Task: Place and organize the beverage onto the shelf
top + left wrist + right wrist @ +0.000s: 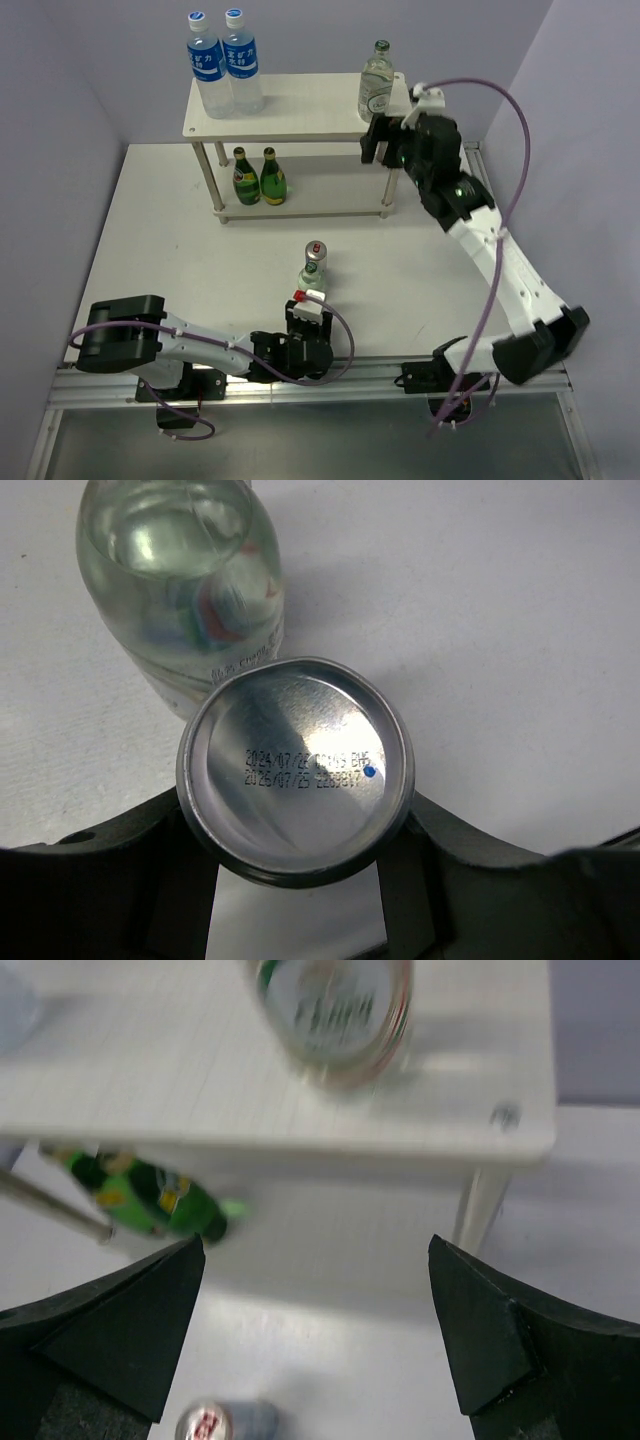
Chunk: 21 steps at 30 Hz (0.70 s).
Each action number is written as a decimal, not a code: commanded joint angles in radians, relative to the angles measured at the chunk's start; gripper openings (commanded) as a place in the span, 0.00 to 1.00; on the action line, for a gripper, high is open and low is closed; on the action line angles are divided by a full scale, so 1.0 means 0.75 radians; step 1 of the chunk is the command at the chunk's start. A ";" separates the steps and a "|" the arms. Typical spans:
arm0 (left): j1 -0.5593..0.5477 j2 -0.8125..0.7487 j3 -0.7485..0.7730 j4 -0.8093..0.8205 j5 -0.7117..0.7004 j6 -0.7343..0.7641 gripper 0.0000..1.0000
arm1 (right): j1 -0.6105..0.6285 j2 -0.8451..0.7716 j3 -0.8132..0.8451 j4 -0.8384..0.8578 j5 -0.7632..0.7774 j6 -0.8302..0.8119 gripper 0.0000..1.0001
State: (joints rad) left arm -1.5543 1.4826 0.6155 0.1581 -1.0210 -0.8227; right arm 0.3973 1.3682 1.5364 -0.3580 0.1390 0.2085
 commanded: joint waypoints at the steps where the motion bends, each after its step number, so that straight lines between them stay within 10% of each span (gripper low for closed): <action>1: -0.061 -0.089 0.077 -0.302 -0.023 -0.106 0.00 | 0.135 -0.316 -0.273 0.127 0.070 0.045 1.00; 13: -0.161 -0.553 0.341 -1.356 -0.291 -0.560 0.00 | 0.632 -0.861 -1.009 0.136 0.179 0.260 1.00; 21: 0.116 -0.803 0.286 -0.912 -0.206 0.022 0.00 | 0.818 -0.843 -1.285 0.256 0.252 0.413 1.00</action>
State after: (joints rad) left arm -1.5536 0.9409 0.8314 -0.7269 -1.1633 -1.0065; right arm 0.9794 0.7349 0.5957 -0.2600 0.2813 0.4534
